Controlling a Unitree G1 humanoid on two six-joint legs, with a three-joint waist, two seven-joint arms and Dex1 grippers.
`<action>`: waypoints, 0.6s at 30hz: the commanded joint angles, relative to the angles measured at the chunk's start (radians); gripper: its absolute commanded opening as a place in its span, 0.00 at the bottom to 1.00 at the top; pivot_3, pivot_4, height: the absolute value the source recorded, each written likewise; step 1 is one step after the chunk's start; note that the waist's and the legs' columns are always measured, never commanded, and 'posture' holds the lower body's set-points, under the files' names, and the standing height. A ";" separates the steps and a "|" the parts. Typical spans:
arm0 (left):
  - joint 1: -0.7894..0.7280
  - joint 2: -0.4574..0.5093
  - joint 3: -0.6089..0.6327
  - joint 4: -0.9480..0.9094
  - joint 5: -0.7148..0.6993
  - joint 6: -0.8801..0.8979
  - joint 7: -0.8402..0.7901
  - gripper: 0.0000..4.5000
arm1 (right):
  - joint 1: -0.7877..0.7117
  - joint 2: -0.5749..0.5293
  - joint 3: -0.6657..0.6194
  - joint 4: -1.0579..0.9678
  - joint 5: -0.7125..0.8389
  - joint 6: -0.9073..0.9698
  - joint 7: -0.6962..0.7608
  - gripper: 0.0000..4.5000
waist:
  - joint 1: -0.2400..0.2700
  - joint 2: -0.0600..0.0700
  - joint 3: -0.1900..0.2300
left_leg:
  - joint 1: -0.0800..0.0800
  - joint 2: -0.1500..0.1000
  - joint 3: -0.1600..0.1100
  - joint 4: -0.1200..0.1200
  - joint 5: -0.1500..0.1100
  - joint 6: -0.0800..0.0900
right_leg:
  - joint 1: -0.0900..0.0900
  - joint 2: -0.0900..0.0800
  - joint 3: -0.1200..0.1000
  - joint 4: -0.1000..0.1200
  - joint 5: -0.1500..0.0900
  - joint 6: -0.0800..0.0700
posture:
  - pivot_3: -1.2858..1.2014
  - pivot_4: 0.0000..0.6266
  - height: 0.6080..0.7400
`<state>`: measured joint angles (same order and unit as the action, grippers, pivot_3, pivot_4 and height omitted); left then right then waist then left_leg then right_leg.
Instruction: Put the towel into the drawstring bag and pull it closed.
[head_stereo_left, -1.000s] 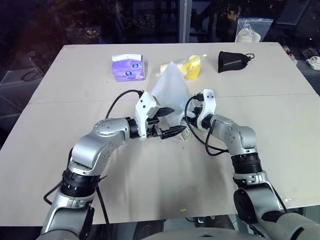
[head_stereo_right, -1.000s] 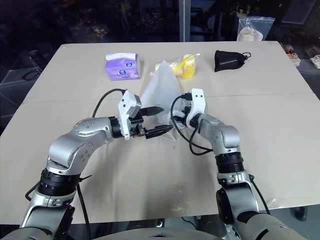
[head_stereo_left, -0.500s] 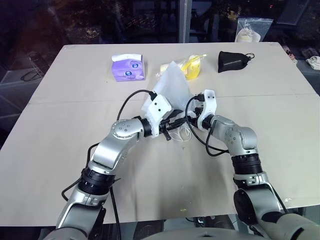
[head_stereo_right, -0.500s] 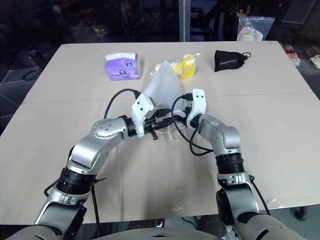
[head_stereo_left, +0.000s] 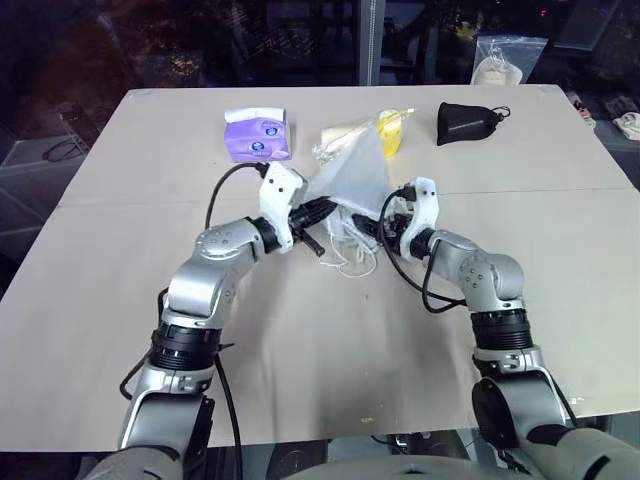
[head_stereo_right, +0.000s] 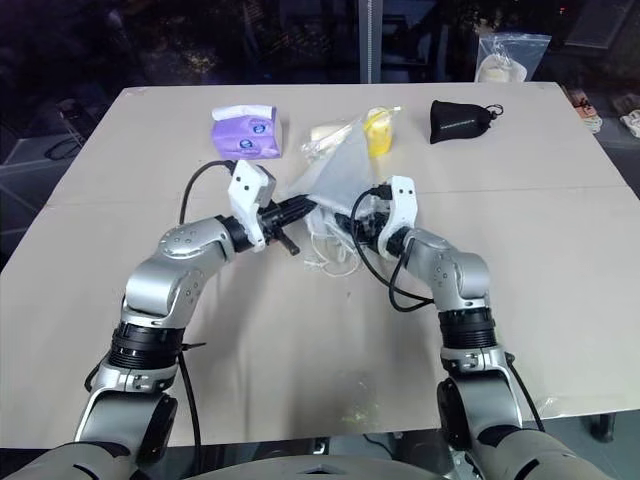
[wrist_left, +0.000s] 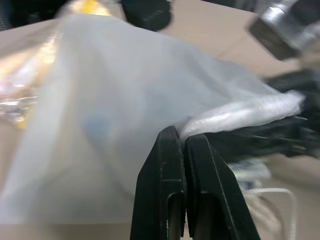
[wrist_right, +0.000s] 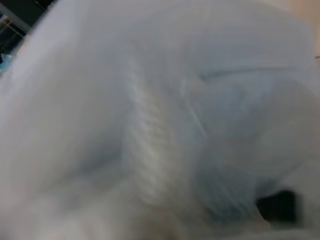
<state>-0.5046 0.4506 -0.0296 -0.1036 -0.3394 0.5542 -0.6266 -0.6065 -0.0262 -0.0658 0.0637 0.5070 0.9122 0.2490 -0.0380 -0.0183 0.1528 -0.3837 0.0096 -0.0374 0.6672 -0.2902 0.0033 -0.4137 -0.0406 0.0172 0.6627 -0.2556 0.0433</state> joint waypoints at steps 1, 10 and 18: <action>-0.017 -0.012 0.047 -0.021 -0.020 0.014 0.029 0.00 | 0.015 -0.025 0.004 -0.090 0.042 -0.003 0.069 1.00 | 0.000 0.000 0.000 | 0.000 0.000 0.000 0.000 0.000 0.000 | 0.000 0.000 0.000 0.000 0.000 0.000 | 0.52 0.24 1.00; -0.064 -0.032 0.131 -0.067 -0.172 0.170 0.024 0.00 | 0.049 -0.135 0.162 -0.183 -0.151 -0.247 0.122 1.00 | -0.001 0.000 0.000 | 0.000 0.000 0.000 0.001 0.000 0.000 | 0.000 0.000 0.000 0.001 0.001 0.001 | 0.52 0.24 1.00; -0.098 0.031 0.122 -0.095 -0.251 0.271 -0.028 0.00 | 0.022 -0.122 0.205 -0.086 -0.215 -0.295 0.129 0.81 | -0.003 0.000 0.000 | 0.001 0.000 0.000 0.001 0.001 -0.002 | 0.000 0.000 0.001 0.001 0.001 0.001 | 0.52 0.24 1.00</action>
<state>-0.5842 0.4718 0.0800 -0.1473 -0.5639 0.8213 -0.6380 -0.5587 -0.1619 0.1255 -0.0424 0.3083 0.6542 0.3777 -0.0412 -0.0187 0.1527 -0.3828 0.0095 -0.0368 0.6681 -0.2891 0.0015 -0.4137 -0.0405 0.0182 0.6635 -0.2549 0.0443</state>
